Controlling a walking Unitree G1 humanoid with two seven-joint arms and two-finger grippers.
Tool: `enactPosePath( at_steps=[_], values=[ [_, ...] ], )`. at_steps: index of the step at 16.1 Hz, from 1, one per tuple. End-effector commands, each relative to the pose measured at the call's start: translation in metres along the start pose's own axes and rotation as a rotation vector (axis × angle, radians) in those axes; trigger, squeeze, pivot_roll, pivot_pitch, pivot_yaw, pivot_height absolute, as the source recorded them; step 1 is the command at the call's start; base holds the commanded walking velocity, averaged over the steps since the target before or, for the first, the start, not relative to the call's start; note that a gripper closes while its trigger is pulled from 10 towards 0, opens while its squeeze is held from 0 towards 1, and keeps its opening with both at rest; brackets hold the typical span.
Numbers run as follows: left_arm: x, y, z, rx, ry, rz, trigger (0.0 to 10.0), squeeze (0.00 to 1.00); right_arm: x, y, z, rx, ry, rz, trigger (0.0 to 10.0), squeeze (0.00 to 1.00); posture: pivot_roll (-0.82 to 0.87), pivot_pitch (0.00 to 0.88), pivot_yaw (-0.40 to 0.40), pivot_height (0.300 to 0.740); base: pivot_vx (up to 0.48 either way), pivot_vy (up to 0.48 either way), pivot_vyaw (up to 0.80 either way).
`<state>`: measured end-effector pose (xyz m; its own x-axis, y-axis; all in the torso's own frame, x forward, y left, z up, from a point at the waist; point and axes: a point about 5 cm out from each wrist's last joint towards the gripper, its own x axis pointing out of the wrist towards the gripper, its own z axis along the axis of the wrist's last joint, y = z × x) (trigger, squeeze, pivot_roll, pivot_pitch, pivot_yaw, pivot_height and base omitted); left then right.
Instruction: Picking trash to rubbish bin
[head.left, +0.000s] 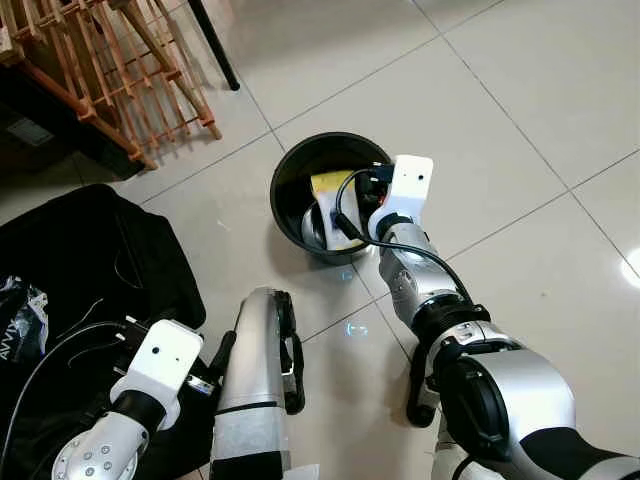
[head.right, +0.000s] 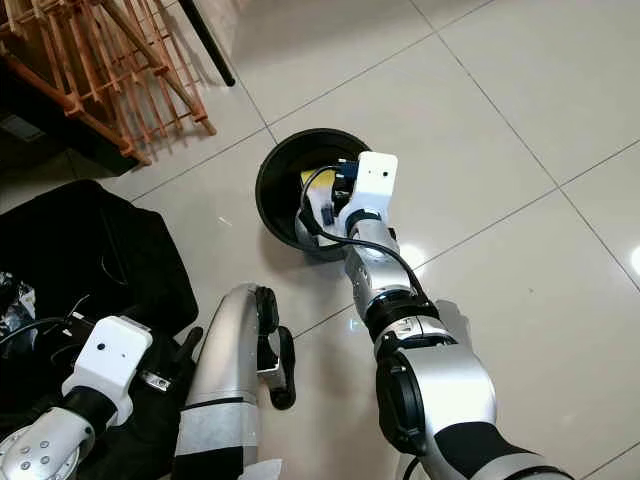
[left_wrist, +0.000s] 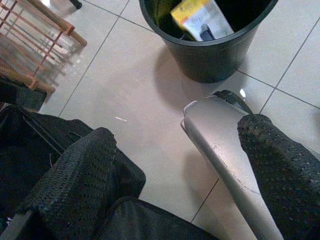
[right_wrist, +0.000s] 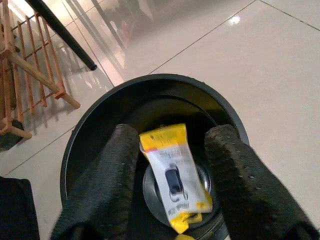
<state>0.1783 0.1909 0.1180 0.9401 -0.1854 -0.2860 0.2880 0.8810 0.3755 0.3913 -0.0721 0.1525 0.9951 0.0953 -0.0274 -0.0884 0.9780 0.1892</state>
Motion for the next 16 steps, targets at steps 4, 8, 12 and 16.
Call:
enactPosePath(
  at_steps=[4, 8, 12, 16],
  values=[
    [0.004, -0.002, -0.004, -0.007, 0.018, -0.010, 10.0, 0.00, -0.007, -0.008, -0.019, -0.016, 0.054, -0.018, 10.0, 1.00, 0.34, 0.530, 0.145, 0.574, 0.000, 0.000, 0.00],
    [0.016, -0.005, -0.001, -0.028, -0.013, -0.032, 10.0, 0.00, -0.009, -0.022, -0.022, -0.050, 0.056, -0.050, 10.0, 1.00, 0.31, 0.484, 0.136, 0.574, 0.000, 0.000, 0.00],
    [0.030, -0.007, 0.003, -0.041, -0.047, -0.075, 10.0, 0.00, -0.010, -0.039, -0.022, -0.066, 0.052, -0.081, 10.0, 1.00, 0.28, 0.420, 0.126, 0.574, 0.000, 0.000, 0.00],
    [0.051, -0.010, 0.010, -0.041, -0.103, -0.095, 10.0, 0.00, -0.016, -0.063, -0.024, -0.094, 0.040, -0.119, 10.0, 1.00, 0.24, 0.335, 0.112, 0.574, 0.000, 0.000, 0.00]
  ],
)
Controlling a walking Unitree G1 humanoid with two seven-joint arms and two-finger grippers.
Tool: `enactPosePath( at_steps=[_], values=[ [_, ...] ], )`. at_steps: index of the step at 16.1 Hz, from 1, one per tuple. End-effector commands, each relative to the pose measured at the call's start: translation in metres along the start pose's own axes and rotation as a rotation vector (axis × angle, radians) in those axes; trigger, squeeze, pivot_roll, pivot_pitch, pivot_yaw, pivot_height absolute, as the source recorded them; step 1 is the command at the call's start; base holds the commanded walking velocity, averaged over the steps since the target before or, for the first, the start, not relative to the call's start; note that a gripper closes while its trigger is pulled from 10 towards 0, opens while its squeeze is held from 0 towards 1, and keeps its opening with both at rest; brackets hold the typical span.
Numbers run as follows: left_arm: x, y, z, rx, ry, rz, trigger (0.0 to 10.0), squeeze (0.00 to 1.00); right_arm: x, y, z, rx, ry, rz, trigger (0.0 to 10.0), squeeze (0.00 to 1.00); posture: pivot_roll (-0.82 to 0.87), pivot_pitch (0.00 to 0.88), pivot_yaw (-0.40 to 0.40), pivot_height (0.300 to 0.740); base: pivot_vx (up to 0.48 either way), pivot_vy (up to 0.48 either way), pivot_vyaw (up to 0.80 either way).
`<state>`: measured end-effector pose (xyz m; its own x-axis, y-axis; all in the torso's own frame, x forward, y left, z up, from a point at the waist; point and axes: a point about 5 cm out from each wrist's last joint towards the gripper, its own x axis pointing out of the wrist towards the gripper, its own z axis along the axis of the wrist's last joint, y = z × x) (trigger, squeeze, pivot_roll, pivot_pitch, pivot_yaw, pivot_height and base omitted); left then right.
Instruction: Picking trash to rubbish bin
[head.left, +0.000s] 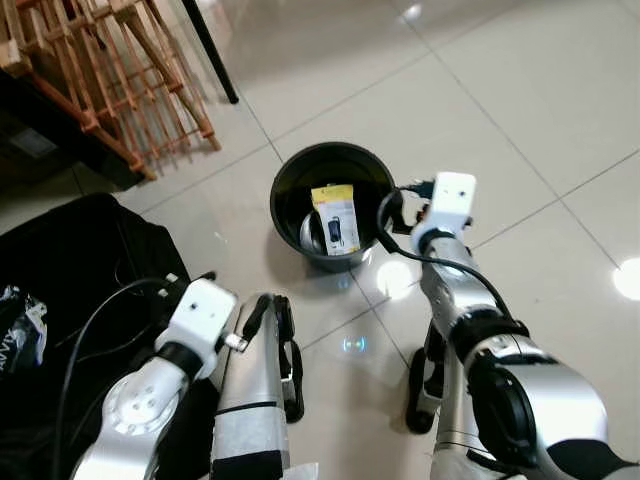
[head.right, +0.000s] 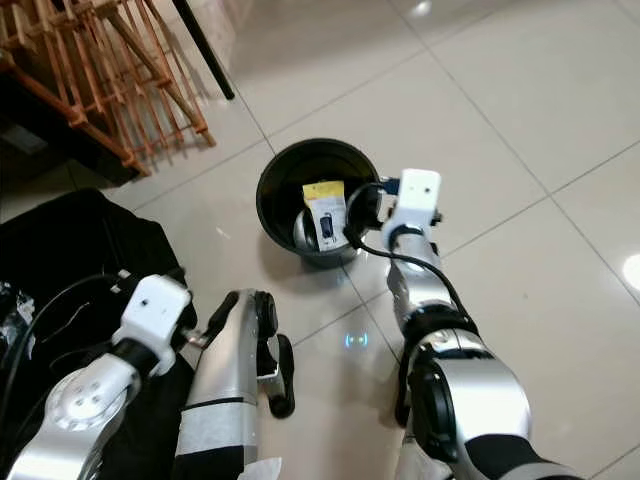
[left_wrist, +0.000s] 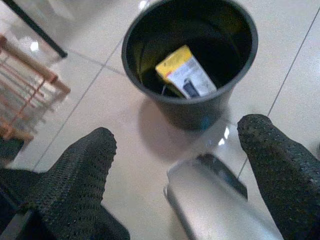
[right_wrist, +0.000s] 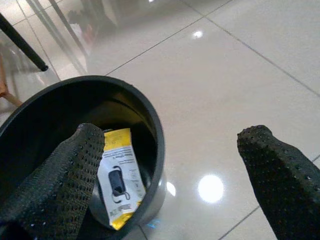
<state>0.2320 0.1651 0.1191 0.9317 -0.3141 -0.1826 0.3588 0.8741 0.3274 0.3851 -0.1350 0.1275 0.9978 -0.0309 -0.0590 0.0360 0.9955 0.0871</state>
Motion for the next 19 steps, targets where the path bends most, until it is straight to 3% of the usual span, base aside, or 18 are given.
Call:
enactPosePath(
  at_steps=[1, 5, 7, 10, 16, 19],
  values=[
    [-0.001, -0.005, -0.009, -0.016, 0.030, -0.020, 10.0, 0.00, -0.005, -0.002, -0.012, -0.001, 0.022, 0.006, 10.0, 1.00, 0.23, 0.320, 0.111, 0.574, 0.000, 0.000, 0.00],
    [0.018, -0.010, 0.000, -0.019, -0.035, -0.059, 10.0, 0.00, -0.009, -0.025, -0.009, -0.040, -0.043, -0.047, 10.0, 1.00, 0.19, 0.261, 0.109, 0.587, 0.000, 0.000, 0.00],
    [0.030, -0.013, 0.003, -0.020, -0.064, -0.088, 10.0, 0.00, -0.011, -0.037, -0.007, -0.046, -0.059, -0.073, 10.0, 0.95, 0.16, 0.231, 0.123, 0.606, 0.000, 0.000, 0.00],
    [0.039, -0.018, 0.006, -0.021, -0.084, -0.120, 10.0, 0.00, -0.012, -0.044, -0.002, -0.077, -0.084, -0.081, 10.0, 0.95, 0.13, 0.214, 0.134, 0.624, 0.000, 0.000, 0.00],
    [0.060, -0.028, 0.017, -0.027, -0.145, -0.196, 10.0, 0.00, -0.029, -0.068, 0.006, -0.169, -0.147, -0.045, 10.0, 0.96, 0.03, 0.167, 0.167, 0.688, 0.000, 0.000, 0.00],
    [0.070, -0.030, 0.022, -0.035, -0.175, -0.178, 10.0, 0.00, -0.044, -0.073, 0.012, -0.188, -0.155, -0.018, 10.0, 0.96, -0.01, 0.132, 0.155, 0.723, 0.000, 0.000, 0.00]
  ],
)
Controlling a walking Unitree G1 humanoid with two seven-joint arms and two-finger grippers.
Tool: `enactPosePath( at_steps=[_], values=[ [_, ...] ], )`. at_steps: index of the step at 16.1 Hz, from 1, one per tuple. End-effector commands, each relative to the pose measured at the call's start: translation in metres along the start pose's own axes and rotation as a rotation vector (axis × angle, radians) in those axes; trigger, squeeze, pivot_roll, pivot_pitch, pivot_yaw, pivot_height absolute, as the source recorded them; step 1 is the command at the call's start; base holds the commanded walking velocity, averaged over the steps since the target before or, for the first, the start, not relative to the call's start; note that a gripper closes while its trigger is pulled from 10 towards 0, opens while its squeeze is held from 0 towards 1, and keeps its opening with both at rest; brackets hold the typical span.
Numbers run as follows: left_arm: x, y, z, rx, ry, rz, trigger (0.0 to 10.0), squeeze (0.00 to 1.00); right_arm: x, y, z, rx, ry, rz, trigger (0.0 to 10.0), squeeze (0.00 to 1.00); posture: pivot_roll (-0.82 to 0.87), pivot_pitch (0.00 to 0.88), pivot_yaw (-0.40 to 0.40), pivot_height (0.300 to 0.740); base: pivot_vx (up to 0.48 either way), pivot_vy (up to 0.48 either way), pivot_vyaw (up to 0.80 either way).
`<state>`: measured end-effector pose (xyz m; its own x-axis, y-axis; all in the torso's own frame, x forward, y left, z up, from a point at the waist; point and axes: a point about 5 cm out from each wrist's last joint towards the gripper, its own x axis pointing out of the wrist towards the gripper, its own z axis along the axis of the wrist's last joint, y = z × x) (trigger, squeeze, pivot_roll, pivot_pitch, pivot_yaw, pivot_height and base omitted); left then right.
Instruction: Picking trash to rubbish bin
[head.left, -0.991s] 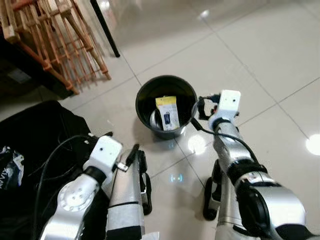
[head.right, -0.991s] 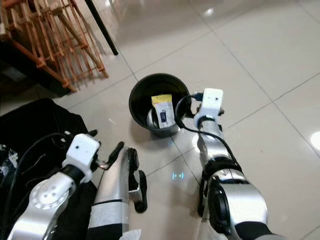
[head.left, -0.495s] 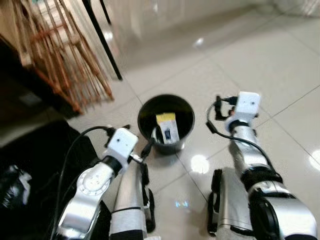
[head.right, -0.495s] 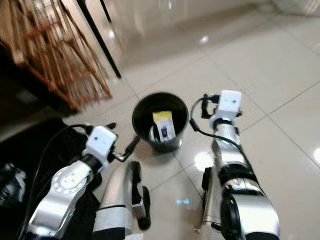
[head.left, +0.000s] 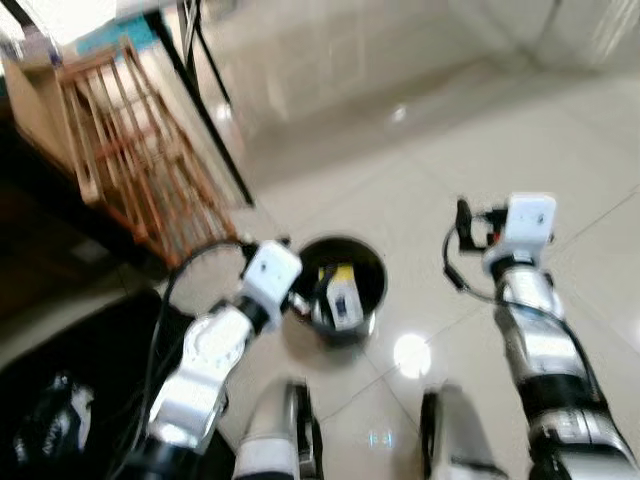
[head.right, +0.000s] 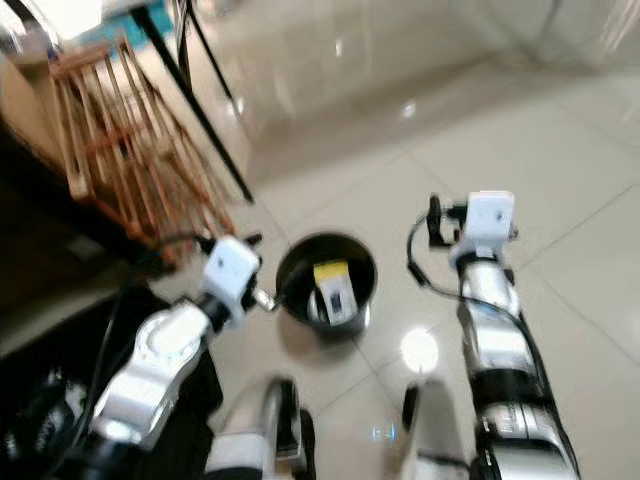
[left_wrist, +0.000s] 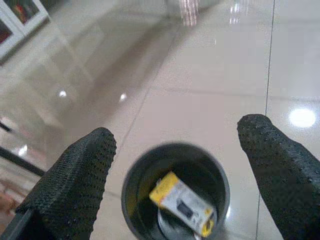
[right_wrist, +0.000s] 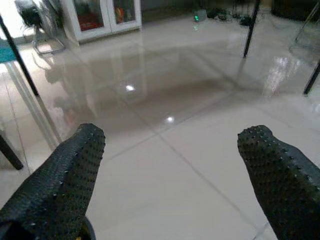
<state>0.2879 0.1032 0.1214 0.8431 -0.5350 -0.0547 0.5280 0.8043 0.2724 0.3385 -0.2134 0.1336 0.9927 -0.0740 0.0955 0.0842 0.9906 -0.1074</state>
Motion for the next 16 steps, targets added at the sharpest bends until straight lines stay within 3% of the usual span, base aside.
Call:
enactPosePath(
  at_steps=[1, 5, 8, 10, 13, 16],
  values=[
    [-0.001, 0.005, -0.005, -0.008, 0.013, 0.041, 10.0, 0.00, -0.004, 0.006, 0.004, 0.004, -0.004, 0.039, 10.0, 0.95, -0.02, 0.119, 0.150, 0.733, 0.000, 0.000, 0.00],
    [0.008, 0.017, -0.009, -0.063, 0.016, 0.172, 10.0, 0.00, -0.024, 0.021, 0.010, -0.028, 0.002, 0.100, 10.0, 0.96, -0.05, 0.079, 0.125, 0.740, 0.000, 0.000, 0.00],
    [0.011, 0.023, -0.008, -0.047, -0.014, 0.274, 10.0, 0.00, -0.037, 0.032, 0.019, -0.069, -0.041, 0.103, 10.0, 0.96, -0.06, 0.058, 0.106, 0.740, 0.000, 0.000, 0.00],
    [0.012, 0.022, -0.008, -0.046, -0.021, 0.303, 10.0, 0.00, -0.039, 0.031, 0.021, -0.028, -0.034, 0.060, 10.0, 0.95, -0.07, 0.047, 0.084, 0.740, 0.000, 0.000, 0.00],
    [0.008, 0.032, -0.015, -0.043, -0.012, 0.408, 10.0, 0.00, -0.053, 0.026, 0.030, -0.130, -0.074, -0.034, 10.0, 0.95, -0.07, 0.046, 0.061, 0.740, 0.000, 0.000, 0.00],
    [-0.006, 0.042, -0.030, -0.015, 0.028, 0.475, 10.0, 0.00, -0.069, 0.022, 0.026, -0.118, -0.040, -0.079, 10.0, 0.95, -0.09, 0.050, 0.051, 0.740, 0.000, 0.000, 0.00]
  ],
)
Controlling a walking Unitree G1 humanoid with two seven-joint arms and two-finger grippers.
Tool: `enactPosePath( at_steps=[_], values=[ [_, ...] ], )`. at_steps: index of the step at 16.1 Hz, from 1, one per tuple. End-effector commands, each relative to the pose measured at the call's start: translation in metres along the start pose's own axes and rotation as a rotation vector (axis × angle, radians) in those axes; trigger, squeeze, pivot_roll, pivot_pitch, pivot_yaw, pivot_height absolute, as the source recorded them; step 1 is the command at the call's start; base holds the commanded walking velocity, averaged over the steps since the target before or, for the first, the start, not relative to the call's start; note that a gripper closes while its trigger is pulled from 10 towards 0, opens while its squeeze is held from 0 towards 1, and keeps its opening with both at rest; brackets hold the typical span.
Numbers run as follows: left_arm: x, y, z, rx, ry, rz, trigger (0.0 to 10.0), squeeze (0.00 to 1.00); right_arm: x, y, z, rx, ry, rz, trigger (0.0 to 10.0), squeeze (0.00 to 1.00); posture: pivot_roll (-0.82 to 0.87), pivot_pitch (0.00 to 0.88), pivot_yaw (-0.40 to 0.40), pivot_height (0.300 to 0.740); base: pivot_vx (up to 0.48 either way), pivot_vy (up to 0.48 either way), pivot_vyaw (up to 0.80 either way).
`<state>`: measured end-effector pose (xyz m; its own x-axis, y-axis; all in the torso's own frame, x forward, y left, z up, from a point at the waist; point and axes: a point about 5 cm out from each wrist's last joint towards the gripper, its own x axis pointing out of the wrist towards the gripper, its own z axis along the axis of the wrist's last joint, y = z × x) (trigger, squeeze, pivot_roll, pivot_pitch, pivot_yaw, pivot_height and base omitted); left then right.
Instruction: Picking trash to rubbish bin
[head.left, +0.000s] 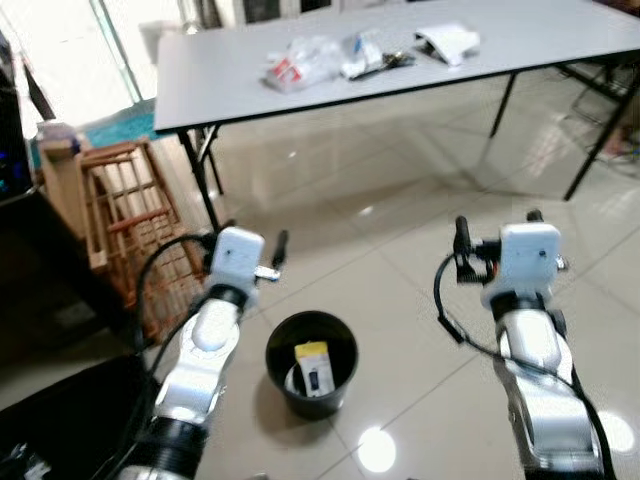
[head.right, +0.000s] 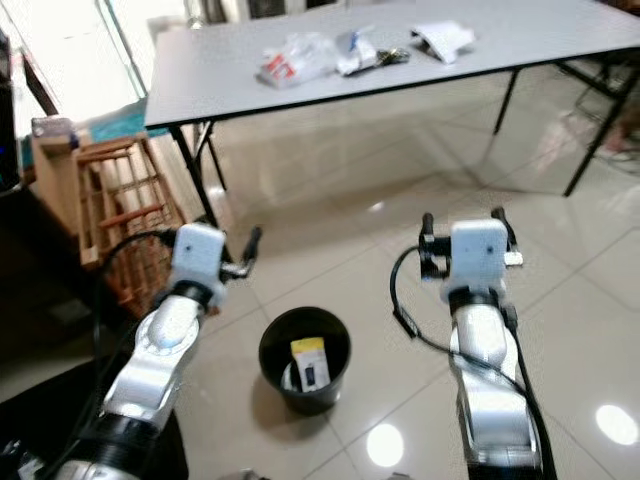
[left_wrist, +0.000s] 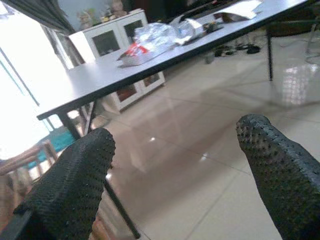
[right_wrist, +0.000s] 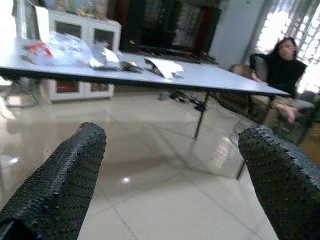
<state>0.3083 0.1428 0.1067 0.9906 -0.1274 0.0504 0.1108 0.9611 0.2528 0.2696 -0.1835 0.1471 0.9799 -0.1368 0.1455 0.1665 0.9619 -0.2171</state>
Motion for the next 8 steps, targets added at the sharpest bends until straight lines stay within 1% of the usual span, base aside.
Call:
enactPosePath(
  at_steps=[1, 3, 4, 8],
  values=[
    [-0.001, 0.005, -0.004, 0.001, 0.014, 0.033, 10.0, 0.00, -0.004, -0.002, 0.000, 0.005, 0.014, -0.021, 10.0, 0.95, -0.09, 0.051, 0.050, 0.740, 0.000, 0.000, 0.00],
    [0.000, 0.004, -0.001, -0.030, 0.009, 0.034, 10.0, 0.00, -0.010, -0.003, -0.005, 0.034, 0.051, -0.053, 10.0, 0.95, -0.10, 0.053, 0.052, 0.740, 0.000, 0.000, 0.00],
    [0.002, 0.001, 0.000, -0.032, 0.001, 0.024, 10.0, 0.00, -0.012, -0.002, -0.006, 0.045, 0.063, -0.062, 10.0, 0.95, -0.10, 0.053, 0.052, 0.740, 0.000, 0.000, 0.00],
    [0.005, -0.006, 0.003, -0.047, -0.013, -0.021, 10.0, 0.00, -0.011, -0.001, -0.005, 0.058, 0.080, -0.061, 10.0, 0.92, -0.10, 0.053, 0.052, 0.740, 0.000, 0.000, 0.00]
  ],
)
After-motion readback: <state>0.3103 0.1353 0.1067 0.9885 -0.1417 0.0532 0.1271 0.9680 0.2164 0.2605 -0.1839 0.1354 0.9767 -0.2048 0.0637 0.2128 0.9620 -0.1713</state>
